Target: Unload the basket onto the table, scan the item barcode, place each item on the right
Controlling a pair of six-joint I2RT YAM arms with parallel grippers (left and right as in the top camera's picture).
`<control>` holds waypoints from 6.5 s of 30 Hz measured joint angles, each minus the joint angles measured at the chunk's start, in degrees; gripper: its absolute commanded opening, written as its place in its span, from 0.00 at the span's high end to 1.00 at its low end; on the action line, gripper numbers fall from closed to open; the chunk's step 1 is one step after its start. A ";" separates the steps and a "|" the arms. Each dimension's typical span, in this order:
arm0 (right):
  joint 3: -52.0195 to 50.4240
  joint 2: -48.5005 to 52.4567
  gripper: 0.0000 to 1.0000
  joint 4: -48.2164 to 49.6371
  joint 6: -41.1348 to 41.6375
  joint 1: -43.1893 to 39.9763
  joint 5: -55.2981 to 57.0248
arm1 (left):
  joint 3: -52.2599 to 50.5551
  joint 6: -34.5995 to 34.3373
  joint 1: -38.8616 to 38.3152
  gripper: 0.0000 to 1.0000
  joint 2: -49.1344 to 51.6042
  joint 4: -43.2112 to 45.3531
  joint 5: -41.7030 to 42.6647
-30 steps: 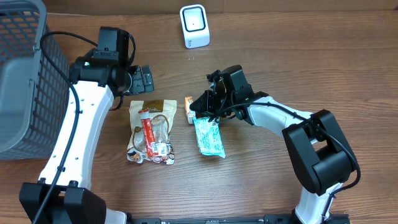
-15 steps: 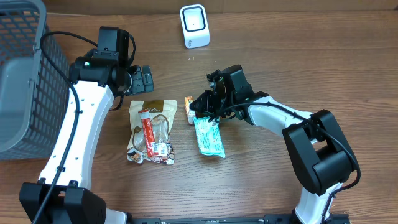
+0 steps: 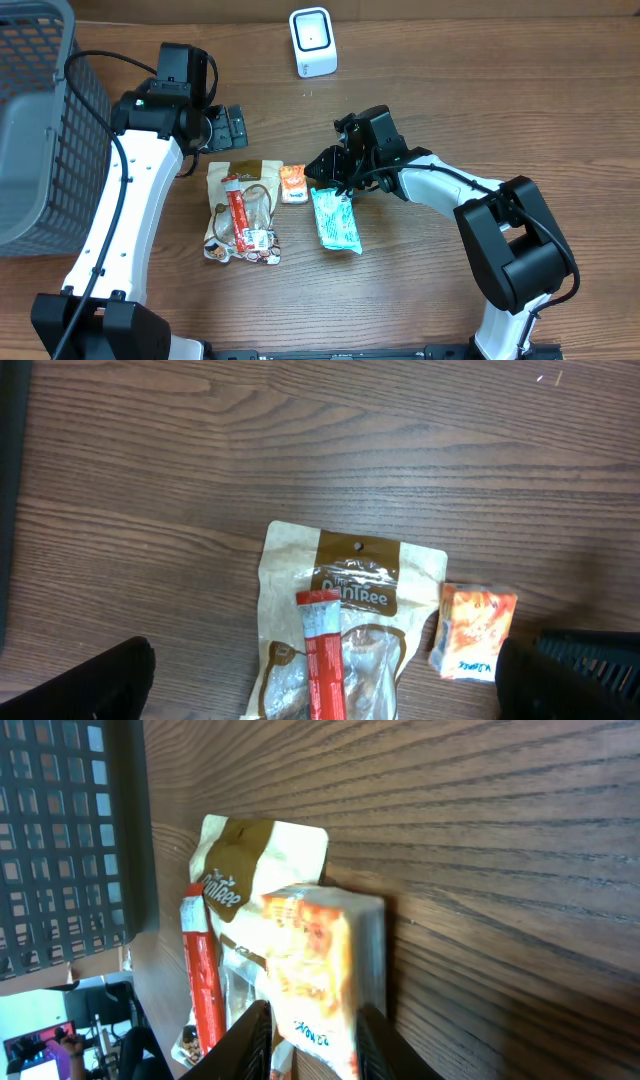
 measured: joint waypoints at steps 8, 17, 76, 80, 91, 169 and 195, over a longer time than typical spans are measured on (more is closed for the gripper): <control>0.00 0.00 0.64 0.00 -0.02 0.00 -0.35 | 0.00 0.00 0.00 0.00 0.00 0.00 0.00; 2.80 -1.86 0.55 -8.85 -2.97 -1.97 -1.86 | 0.00 0.00 0.00 0.00 0.00 0.00 0.00; 9.73 -15.10 0.83 -54.34 -13.57 6.86 18.40 | 0.00 0.00 0.00 0.00 0.00 0.00 0.00; 9.75 -15.15 0.96 -54.51 -13.27 6.86 18.27 | 0.00 0.00 0.00 0.00 0.00 0.00 0.00; 15.96 -15.21 0.96 -55.78 -13.22 4.31 17.73 | 0.00 0.00 0.00 0.00 0.00 0.00 0.00; 15.63 -8.28 0.14 -55.08 1.77 16.20 39.41 | 0.00 0.00 0.00 0.00 0.00 0.00 0.00; 14.23 -8.31 0.24 -70.23 4.83 10.86 50.38 | 0.00 0.00 0.00 0.00 0.00 0.00 0.00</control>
